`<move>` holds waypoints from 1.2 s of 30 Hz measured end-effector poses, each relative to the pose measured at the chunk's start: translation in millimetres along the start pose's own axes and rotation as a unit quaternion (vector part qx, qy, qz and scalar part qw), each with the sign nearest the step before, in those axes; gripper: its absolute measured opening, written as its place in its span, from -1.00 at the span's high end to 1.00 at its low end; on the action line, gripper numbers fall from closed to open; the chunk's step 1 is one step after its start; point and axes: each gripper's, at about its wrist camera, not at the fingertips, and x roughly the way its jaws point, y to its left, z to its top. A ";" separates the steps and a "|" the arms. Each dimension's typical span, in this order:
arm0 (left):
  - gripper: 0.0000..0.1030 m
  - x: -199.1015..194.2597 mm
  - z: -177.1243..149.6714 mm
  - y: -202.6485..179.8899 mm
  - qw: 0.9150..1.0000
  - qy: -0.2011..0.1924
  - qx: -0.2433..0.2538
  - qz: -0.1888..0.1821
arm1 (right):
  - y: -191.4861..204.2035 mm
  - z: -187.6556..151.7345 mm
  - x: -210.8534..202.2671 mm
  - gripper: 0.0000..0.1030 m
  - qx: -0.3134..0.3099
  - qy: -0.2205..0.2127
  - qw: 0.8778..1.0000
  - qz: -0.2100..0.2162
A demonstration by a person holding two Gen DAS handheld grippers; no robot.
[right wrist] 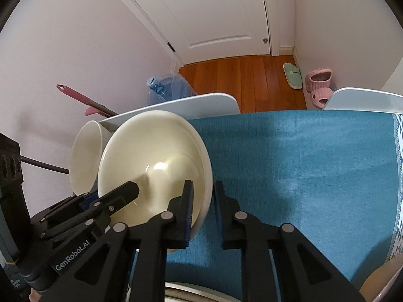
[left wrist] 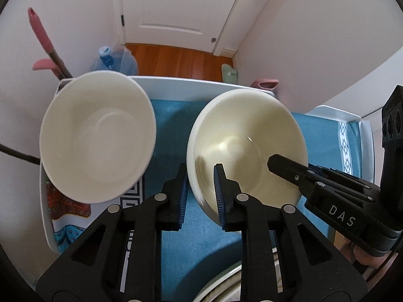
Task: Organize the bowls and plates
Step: 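Carry the cream bowl and lower it into the beige dish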
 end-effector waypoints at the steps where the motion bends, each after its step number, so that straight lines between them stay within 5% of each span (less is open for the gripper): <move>1: 0.66 -4.4 -0.7 -2.7 1.000 -0.004 0.003 -0.001 | -0.5 -0.6 -3.5 0.72 0.000 -0.004 1.000 0.001; 12: 0.66 -72.6 -12.3 -43.0 0.998 -0.054 0.026 -0.002 | -4.5 -15.4 -71.6 0.72 -0.006 -0.060 0.998 0.010; 22: 0.66 -125.6 -67.0 -136.4 0.996 -0.081 0.037 0.000 | -42.5 -54.3 -161.1 0.72 -0.025 -0.092 0.995 0.017; 30: 0.66 -123.3 -115.0 -230.1 0.996 -0.080 0.039 -0.012 | -114.2 -97.3 -222.2 0.72 -0.042 -0.095 0.995 -0.001; 36: 0.66 -94.5 -138.7 -284.0 0.997 -0.043 0.064 -0.029 | -174.0 -124.5 -241.6 0.72 -0.023 -0.084 0.996 -0.022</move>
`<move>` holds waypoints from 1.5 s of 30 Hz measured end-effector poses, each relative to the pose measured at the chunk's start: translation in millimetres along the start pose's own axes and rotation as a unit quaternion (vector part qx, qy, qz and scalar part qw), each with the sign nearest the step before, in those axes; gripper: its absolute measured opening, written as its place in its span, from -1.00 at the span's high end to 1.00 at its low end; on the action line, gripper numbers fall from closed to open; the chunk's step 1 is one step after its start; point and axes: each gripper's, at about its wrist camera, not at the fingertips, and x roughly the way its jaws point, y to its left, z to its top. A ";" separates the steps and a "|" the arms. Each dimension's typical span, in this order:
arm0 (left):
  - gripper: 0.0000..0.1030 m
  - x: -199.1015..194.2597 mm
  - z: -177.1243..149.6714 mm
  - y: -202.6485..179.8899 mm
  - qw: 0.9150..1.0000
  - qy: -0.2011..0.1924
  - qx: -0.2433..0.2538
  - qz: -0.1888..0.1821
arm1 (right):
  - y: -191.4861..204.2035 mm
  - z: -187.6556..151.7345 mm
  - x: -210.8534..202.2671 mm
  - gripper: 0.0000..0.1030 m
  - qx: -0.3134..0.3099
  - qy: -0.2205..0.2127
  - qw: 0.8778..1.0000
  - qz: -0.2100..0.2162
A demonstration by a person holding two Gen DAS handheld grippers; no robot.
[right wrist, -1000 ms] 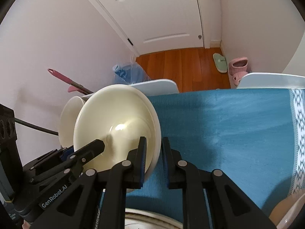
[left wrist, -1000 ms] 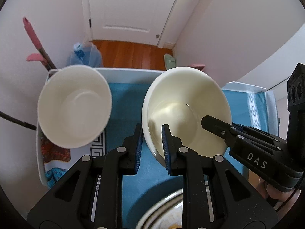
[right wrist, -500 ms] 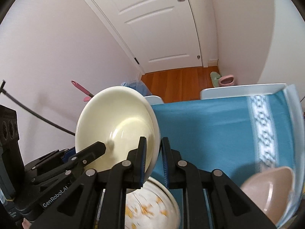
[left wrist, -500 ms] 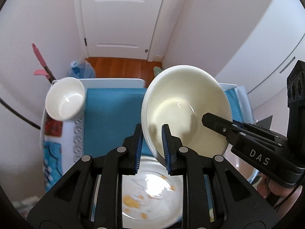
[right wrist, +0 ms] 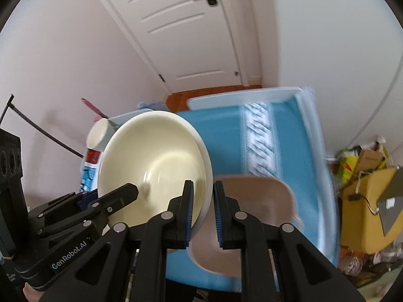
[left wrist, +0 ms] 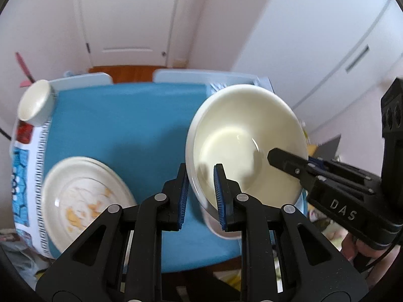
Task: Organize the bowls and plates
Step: 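Carry the cream bowl and lower it into the beige dish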
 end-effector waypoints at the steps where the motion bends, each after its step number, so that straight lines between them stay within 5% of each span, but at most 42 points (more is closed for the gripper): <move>1: 0.66 6.4 -3.1 -6.7 1.000 0.008 0.006 -0.001 | -7.9 -4.2 -1.1 0.72 0.006 0.003 1.000 -0.003; 17: 0.66 104.6 -28.2 -34.4 0.988 0.124 0.085 0.027 | -76.8 -56.4 54.6 0.72 0.079 0.085 0.993 -0.019; 45: 0.65 123.5 -26.6 -42.6 0.976 0.150 0.145 0.056 | -86.9 -63.7 76.9 0.71 0.132 0.147 0.979 -0.044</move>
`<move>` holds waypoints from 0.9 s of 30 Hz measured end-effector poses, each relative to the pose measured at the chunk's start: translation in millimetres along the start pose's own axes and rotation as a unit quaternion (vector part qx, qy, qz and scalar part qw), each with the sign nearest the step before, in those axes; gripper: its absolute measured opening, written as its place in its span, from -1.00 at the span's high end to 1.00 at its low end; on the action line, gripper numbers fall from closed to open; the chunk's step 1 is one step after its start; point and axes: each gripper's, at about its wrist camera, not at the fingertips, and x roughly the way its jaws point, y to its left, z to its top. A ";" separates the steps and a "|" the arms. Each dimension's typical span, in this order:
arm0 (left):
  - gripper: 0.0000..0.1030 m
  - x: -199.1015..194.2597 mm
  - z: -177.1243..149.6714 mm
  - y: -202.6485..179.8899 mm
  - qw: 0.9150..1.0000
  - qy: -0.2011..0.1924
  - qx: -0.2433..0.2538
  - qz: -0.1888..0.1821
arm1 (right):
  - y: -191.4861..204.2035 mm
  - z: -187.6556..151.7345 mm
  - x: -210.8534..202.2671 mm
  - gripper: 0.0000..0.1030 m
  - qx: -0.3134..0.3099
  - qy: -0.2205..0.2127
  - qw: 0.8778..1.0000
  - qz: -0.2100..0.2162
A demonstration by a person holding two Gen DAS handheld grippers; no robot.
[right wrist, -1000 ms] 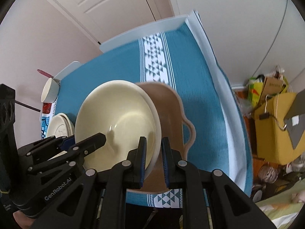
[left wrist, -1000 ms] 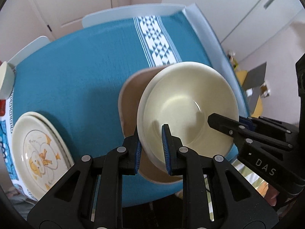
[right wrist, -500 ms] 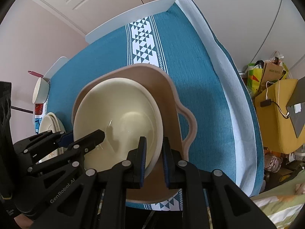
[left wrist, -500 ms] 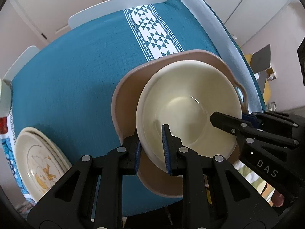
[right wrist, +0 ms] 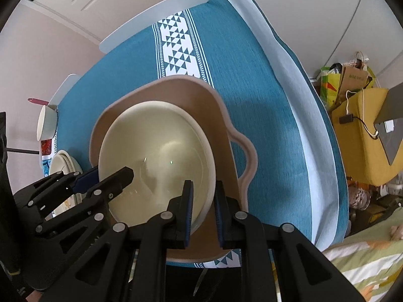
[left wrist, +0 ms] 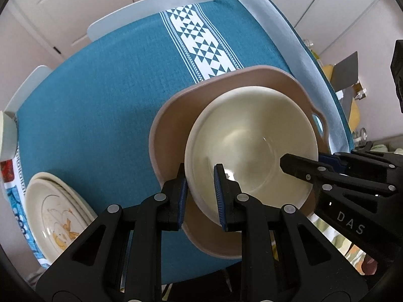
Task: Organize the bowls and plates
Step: 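Carry the cream bowl and lower it into the beige dish, then open both grippers and move them to the white bowl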
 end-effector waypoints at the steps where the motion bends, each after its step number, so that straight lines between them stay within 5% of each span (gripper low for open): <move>1: 0.65 -1.0 -0.1 -0.5 1.000 -0.002 0.002 0.003 | 0.4 -0.3 -0.1 0.71 0.000 0.000 1.000 0.000; 13: 0.65 -24.9 2.2 1.5 1.000 -0.028 0.010 0.004 | -2.1 1.9 -17.1 0.70 0.014 0.011 1.000 0.011; 16: 0.65 -47.6 -2.8 3.9 0.998 -0.059 0.011 -0.008 | -4.3 -1.0 -31.4 0.70 0.013 -0.003 1.000 0.018; 25: 0.65 -145.2 -26.9 28.7 0.983 -0.182 -0.023 0.008 | 18.8 -7.6 -119.9 0.69 -0.056 -0.128 0.988 0.067; 27: 0.65 -171.3 -37.2 34.0 0.975 -0.217 -0.032 0.023 | 35.2 -8.3 -139.1 0.54 -0.084 -0.161 0.981 0.072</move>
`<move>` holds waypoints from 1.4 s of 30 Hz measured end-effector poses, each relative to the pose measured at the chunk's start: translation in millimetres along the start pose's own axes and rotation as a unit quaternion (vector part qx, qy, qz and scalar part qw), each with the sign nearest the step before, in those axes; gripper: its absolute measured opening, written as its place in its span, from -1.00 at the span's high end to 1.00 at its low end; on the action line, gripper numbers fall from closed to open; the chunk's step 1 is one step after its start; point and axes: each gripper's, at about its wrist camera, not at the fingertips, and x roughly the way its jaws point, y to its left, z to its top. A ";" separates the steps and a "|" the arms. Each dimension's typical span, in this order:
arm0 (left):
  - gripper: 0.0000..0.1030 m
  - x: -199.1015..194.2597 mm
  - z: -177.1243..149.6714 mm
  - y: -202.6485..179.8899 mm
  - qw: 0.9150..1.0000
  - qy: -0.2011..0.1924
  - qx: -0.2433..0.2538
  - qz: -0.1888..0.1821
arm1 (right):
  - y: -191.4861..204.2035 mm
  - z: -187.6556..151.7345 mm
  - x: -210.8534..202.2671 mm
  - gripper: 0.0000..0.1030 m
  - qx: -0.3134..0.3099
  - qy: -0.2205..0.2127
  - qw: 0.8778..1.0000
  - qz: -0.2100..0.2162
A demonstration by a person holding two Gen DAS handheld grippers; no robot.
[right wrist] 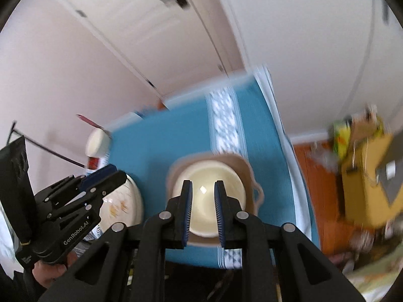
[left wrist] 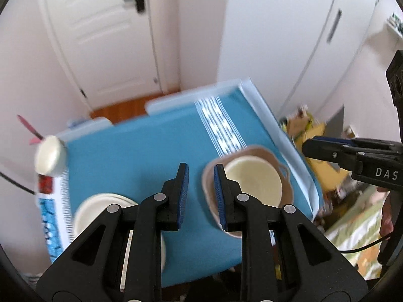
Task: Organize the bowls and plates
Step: 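Open both grippers and move them to the white bowl, then grasp the white bowl rim with both grippers and lift it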
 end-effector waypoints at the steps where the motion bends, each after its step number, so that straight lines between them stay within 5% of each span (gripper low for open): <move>1: 0.64 -13.3 0.7 3.9 1.000 -0.018 -0.005 0.009 | 8.4 4.9 -6.2 0.28 -0.016 -0.015 1.000 0.005; 2: 0.64 -22.9 0.6 7.6 0.999 -0.031 -0.011 0.017 | 19.5 8.8 -13.7 0.06 -0.035 -0.033 0.999 0.013; 3: 0.61 -32.0 -0.1 11.9 0.999 -0.043 -0.016 0.028 | 26.9 11.3 -18.0 -0.43 -0.048 -0.045 0.998 0.019; 4: 0.46 -42.5 -1.9 17.6 0.997 -0.058 -0.026 0.043 | 37.0 13.8 -22.2 -0.70 -0.065 -0.060 0.996 0.030; 5: 0.26 -48.4 -3.7 22.2 0.996 -0.066 -0.033 0.053 | 46.5 15.8 -24.4 -0.75 -0.081 -0.072 0.993 0.039; 6: -0.50 -54.7 -6.0 28.6 0.994 -0.077 -0.043 0.065 | 56.0 17.1 -25.9 -0.77 -0.098 -0.084 0.991 0.047; 7: -1.00 -64.9 -10.8 36.5 0.989 -0.100 -0.058 0.088 | 62.0 17.2 -26.6 -0.79 -0.110 -0.093 0.988 0.052; 10: -0.99 -87.9 -19.5 55.4 0.980 -0.137 -0.080 0.121 | 84.4 20.6 -24.3 -0.99 -0.149 -0.121 0.979 0.072; 20: -0.99 -109.1 -50.1 185.5 0.943 -0.119 -0.247 0.188 | 191.5 38.6 18.1 -0.99 -0.272 -0.130 0.948 0.098; 26: -0.99 -82.3 -60.4 276.8 0.920 -0.084 -0.325 0.201 | 262.4 73.0 81.1 -0.99 -0.289 -0.052 0.948 0.119; 32: -0.93 -18.6 -75.4 355.5 0.902 -0.037 -0.400 0.158 | 327.9 102.6 184.2 -0.99 -0.310 0.030 0.945 0.102; 36: -0.42 44.1 -86.3 391.3 0.896 0.004 -0.431 0.106 | 347.2 109.2 266.0 -0.95 -0.313 0.104 0.939 0.101; 39: -0.06 79.7 -93.7 406.2 0.890 0.019 -0.448 0.077 | 345.6 108.8 322.1 -0.60 -0.294 0.152 0.937 0.113; 42: 0.01 106.4 -94.5 417.9 0.889 0.027 -0.453 0.064 | 343.4 105.0 362.6 -0.30 -0.283 0.186 0.934 0.115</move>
